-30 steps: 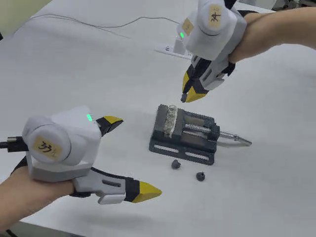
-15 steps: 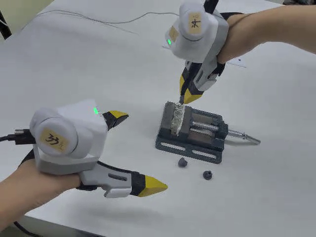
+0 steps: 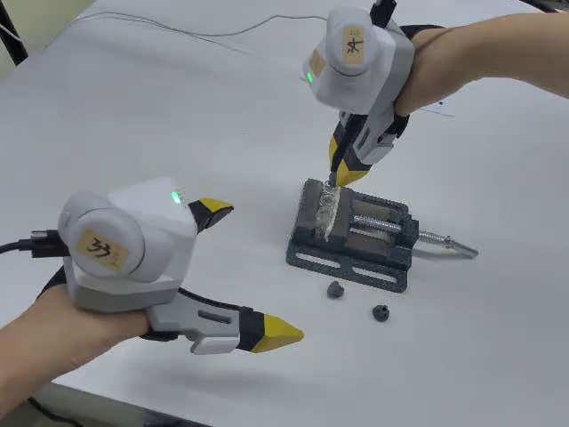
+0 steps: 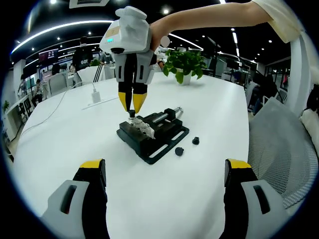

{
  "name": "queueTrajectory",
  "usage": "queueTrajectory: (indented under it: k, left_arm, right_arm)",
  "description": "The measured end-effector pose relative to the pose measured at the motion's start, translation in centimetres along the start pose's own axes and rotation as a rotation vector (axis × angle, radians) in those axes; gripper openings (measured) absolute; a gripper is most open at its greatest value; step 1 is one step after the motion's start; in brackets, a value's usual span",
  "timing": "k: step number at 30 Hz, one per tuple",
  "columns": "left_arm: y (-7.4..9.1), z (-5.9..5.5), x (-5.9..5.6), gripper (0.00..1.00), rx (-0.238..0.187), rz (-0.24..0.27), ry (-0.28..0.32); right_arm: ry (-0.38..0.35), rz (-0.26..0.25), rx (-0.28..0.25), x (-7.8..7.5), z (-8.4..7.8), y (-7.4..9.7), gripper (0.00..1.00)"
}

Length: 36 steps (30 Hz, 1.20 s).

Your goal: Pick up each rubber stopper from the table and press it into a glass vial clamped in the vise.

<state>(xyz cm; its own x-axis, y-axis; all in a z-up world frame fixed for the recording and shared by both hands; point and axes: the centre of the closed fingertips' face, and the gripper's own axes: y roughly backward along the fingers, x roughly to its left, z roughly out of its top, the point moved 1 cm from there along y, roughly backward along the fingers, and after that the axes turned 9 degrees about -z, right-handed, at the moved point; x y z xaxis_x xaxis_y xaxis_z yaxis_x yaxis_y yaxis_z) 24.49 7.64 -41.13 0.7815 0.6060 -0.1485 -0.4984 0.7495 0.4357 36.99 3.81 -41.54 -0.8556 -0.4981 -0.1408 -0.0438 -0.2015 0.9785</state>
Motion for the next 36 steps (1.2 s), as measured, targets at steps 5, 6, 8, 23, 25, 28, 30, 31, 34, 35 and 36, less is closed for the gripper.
queueTrajectory:
  k: [5, 6, 8, 23, 25, 28, 30, 31, 34, 35, 36]
  left_arm:
    - [-0.07, -0.24, -0.08, 0.98, 0.005, -0.003, 0.005]
    - [-0.07, -0.26, -0.08, 0.98, 0.005, -0.003, 0.006]
    - [-0.07, -0.27, -0.07, 0.98, 0.004, -0.003, 0.008]
    - [-0.11, -0.42, -0.08, 0.97, 0.005, -0.003, 0.014]
    - [-0.13, -0.4, -0.1, 0.97, 0.005, -0.004, 0.014]
    - [-0.19, -0.39, -0.14, 0.97, 0.003, -0.006, 0.015]
    - [-0.24, -0.41, -0.13, 0.97, 0.005, -0.006, 0.014]
    - [-0.27, -0.42, -0.14, 0.97, 0.006, -0.007, 0.015]
    - [-0.37, -0.35, -0.18, 0.97, 0.003, -0.009, 0.014]
    - [-0.4, -0.35, -0.2, 0.97, 0.003, -0.01, 0.015]
    - [-0.41, -0.33, -0.21, 0.97, 0.002, -0.011, 0.015]
  right_arm:
    - [0.007, 0.006, 0.004, 0.01, 0.13, -0.03, 0.06]
    - [0.009, 0.007, 0.006, 0.02, 0.17, -0.03, 0.06]
    - [0.007, 0.009, 0.008, 0.03, 0.26, -0.05, 0.06]
    - [-0.001, 0.014, 0.0, -0.04, 0.36, -0.07, 0.06]
    - [-0.009, 0.019, 0.01, 0.05, 0.16, -0.09, 0.06]
    - [-0.017, 0.019, 0.005, -0.16, -0.04, -0.26, 0.06]
    - [-0.018, 0.015, 0.003, -0.21, -0.04, -0.34, 0.06]
    - [-0.017, 0.015, 0.003, -0.22, -0.03, -0.36, 0.06]
    - [-0.027, 0.017, 0.005, -0.51, -0.1, -0.41, 0.06]
    - [-0.04, 0.019, 0.007, -0.59, -0.09, -0.43, 0.06]
    - [-0.043, 0.019, 0.006, -0.57, -0.05, -0.43, 0.06]
